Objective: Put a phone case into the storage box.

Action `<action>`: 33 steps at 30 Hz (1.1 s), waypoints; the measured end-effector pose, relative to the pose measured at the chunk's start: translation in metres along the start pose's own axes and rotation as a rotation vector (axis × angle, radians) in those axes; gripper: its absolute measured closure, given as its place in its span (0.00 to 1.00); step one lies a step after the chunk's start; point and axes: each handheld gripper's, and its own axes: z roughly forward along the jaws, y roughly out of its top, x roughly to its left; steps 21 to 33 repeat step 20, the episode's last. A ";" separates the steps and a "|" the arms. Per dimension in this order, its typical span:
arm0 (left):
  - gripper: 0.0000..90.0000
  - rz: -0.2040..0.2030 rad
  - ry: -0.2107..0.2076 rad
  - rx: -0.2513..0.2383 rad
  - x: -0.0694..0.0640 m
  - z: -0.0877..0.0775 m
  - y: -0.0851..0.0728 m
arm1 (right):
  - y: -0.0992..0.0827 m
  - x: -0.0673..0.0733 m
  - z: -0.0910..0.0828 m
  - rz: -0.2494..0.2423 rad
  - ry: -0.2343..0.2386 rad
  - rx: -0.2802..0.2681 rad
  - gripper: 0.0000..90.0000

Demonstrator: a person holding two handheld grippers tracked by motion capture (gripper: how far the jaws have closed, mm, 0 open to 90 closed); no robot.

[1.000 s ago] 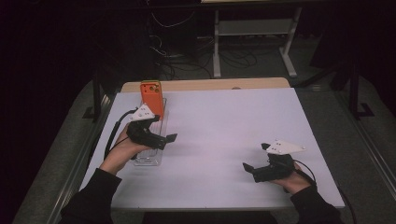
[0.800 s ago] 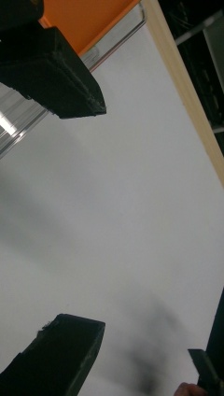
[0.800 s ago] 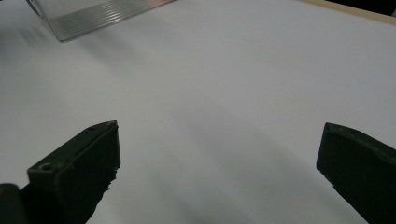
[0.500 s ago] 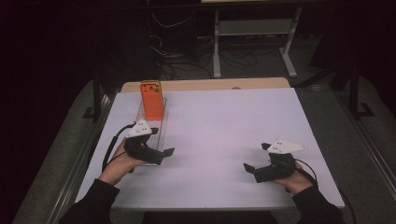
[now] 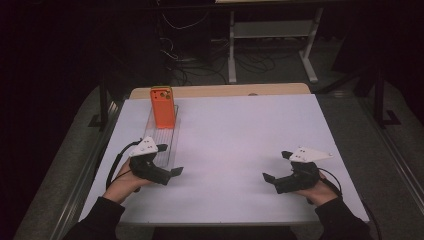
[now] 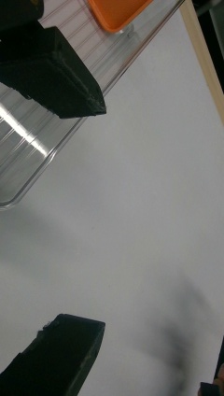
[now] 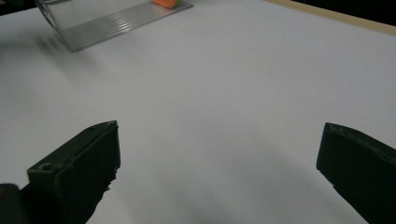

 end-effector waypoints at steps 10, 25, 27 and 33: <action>0.00 -0.010 0.008 -0.007 0.001 -0.001 -0.006 | 0.004 -0.003 -0.006 0.009 0.015 -0.035 0.00; 0.00 -0.023 -0.004 0.005 0.003 0.000 -0.008 | 0.004 -0.004 -0.007 0.006 0.018 -0.036 0.00; 0.00 -0.023 -0.004 0.005 0.003 0.000 -0.008 | 0.004 -0.004 -0.007 0.006 0.018 -0.036 0.00; 0.00 -0.023 -0.004 0.005 0.003 0.000 -0.008 | 0.004 -0.004 -0.007 0.006 0.018 -0.036 0.00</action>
